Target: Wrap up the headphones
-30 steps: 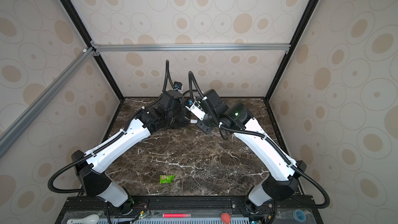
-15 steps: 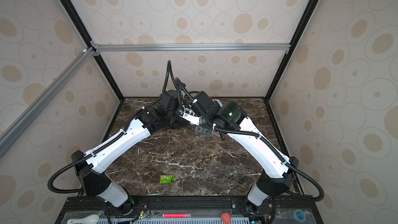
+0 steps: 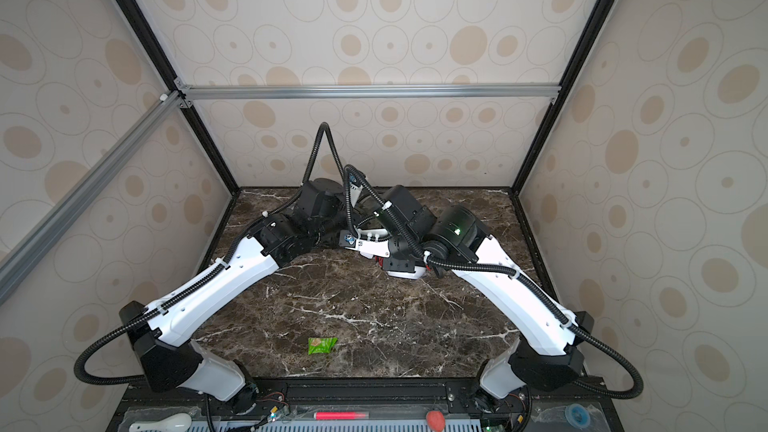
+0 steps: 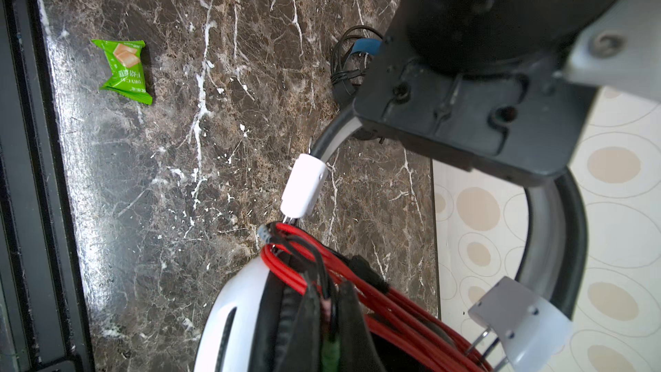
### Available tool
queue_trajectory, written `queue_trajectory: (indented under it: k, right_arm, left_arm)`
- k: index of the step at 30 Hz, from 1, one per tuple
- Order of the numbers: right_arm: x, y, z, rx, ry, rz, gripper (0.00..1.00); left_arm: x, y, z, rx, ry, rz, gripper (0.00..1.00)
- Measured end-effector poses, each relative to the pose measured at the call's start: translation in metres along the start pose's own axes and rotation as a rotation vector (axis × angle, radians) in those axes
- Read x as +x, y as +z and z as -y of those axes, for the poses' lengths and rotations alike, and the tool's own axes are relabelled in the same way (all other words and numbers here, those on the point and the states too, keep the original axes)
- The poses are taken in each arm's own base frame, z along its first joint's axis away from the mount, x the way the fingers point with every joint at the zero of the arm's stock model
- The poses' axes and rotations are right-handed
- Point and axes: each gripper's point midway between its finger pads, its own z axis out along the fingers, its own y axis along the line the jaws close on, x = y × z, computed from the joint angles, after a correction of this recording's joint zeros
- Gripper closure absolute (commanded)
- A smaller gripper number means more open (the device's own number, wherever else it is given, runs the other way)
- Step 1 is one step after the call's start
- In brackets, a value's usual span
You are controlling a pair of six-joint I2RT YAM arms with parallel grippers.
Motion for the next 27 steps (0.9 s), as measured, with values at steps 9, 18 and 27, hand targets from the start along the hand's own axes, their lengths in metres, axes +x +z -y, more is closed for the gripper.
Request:
queue_trajectory:
  k: [9,18,27]
  right_arm:
    - [0.002,-0.001,-0.005,0.002,-0.011,0.034,1.0]
    - [0.014,-0.006,-0.014,0.013,0.012,0.078,0.95]
    - [0.017,-0.001,-0.012,0.048,0.053,0.109,0.72]
  left_arm:
    - [-0.005,-0.008,0.012,0.079,0.014,0.032,1.0]
    - [-0.001,-0.006,0.015,0.152,-0.025,0.022,1.0]
    - [0.005,-0.005,0.012,0.192,-0.076,-0.008,1.0]
